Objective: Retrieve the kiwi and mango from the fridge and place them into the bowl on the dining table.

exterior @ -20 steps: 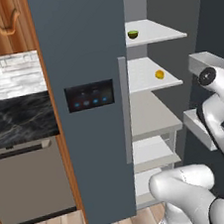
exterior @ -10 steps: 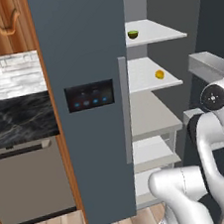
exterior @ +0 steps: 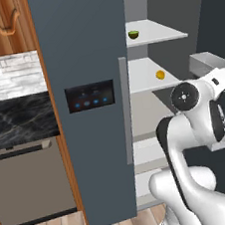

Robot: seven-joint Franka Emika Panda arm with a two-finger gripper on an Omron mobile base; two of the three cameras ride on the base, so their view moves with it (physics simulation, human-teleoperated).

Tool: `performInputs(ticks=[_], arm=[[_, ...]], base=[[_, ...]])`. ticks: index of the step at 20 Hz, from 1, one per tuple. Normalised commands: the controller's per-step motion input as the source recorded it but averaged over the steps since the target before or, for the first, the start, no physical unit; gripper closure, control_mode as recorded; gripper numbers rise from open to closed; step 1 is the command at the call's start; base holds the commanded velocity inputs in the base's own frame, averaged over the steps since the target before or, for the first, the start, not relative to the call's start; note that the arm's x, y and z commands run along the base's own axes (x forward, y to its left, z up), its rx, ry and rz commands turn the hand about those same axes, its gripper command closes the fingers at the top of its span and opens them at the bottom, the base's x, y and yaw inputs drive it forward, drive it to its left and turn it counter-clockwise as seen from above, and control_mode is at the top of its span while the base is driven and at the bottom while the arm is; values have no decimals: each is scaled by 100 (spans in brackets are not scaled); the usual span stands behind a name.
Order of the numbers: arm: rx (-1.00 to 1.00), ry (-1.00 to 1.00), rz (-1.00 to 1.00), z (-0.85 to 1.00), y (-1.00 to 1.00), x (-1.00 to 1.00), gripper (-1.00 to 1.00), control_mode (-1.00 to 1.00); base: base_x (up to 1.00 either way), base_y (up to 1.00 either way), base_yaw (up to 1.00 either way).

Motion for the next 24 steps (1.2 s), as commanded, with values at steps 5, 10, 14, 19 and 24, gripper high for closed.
performInputs(ticks=[5,10,14,19,24], arm=[[50,-1,0,-32,100,-4,-100,-100],[55,-9,0,-39,91,-1,-100,-100],[48,-18,0,-20,50,-16,-100,-100],[38,-20,0,0,12,0,-100,-100],[18,-5,2,0,-11,6,-100,-100]], base=[[0,0,0],[0,0,0],[0,0,0],[0,0,0],[0,0,0]])
